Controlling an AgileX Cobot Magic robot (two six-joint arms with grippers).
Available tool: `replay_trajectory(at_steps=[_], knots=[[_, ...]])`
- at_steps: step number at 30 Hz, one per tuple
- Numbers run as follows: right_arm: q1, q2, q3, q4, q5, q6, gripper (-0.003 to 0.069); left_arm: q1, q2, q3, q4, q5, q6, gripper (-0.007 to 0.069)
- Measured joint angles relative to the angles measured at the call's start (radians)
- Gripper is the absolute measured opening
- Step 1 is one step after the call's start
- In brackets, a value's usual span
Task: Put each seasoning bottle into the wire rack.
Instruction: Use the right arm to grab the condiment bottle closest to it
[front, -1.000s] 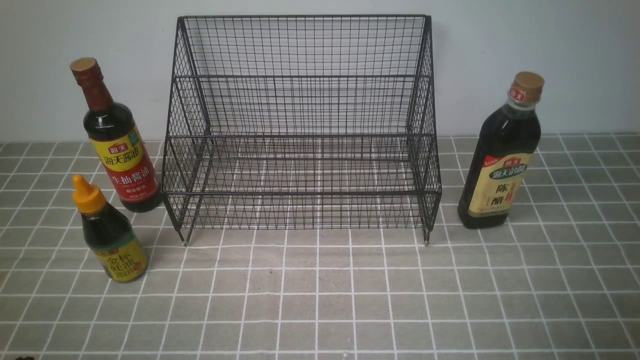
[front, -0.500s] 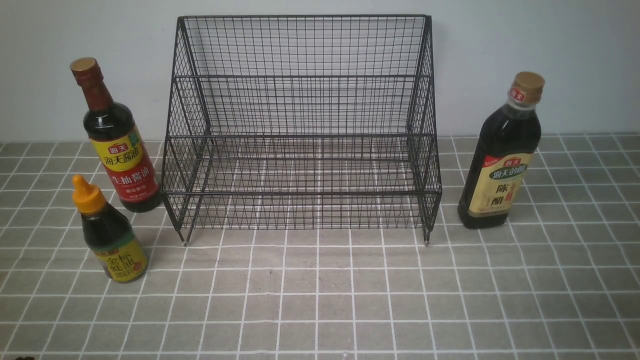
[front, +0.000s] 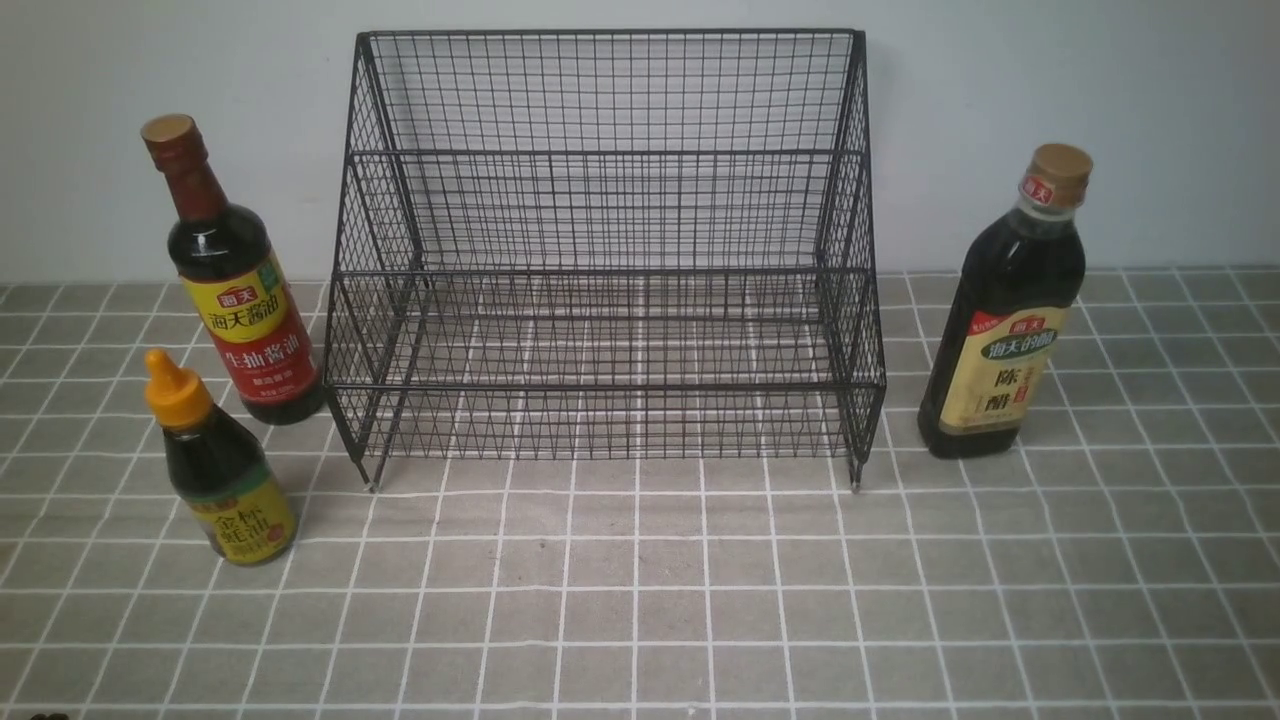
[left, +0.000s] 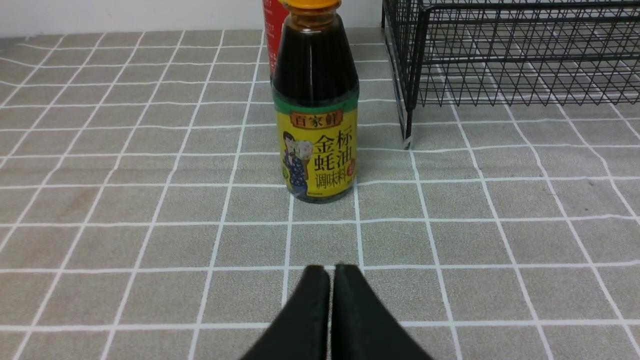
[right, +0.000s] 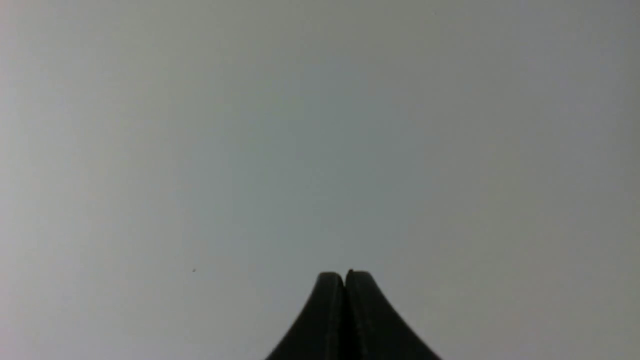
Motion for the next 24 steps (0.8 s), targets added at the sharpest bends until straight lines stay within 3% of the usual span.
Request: replay_trajectory(at_steps=[1,4,6,9,15,20,24], knots=[[0.0,0.04,-0.067,-0.093,0.059,0.026,-0.001,0.0,0.0,0.0,0.0,0.0,0.0,-0.0007],[0.0,0.109,-0.151,-0.217,0.134,0.058,-0.0003,0.0,0.0,0.0,0.0,0.0,0.0,-0.0007],[0.0,0.293,-0.306,-0.404,0.236,0.106,0.0022,0.0,0.0,0.0,0.0,0.0,0.0,-0.0007],[0.0,0.469,-0.431,-0.495,0.318,0.128,0.0071,0.0,0.0,0.0,0.0,0.0,0.0,-0.0007],[0.034,0.741,-0.616,-0.522,0.431,0.113,0.0197,0.0,0.0,0.0,0.0,0.0,0.0,-0.0007],[0.151,0.984,-0.781,-0.53,0.46,0.08,0.0393,0.0,0.0,0.0,0.0,0.0,0.0,-0.0007],[0.19,1.134,-0.859,-0.549,0.379,0.078,0.0512,0.0,0.0,0.0,0.0,0.0,0.0,-0.0007]])
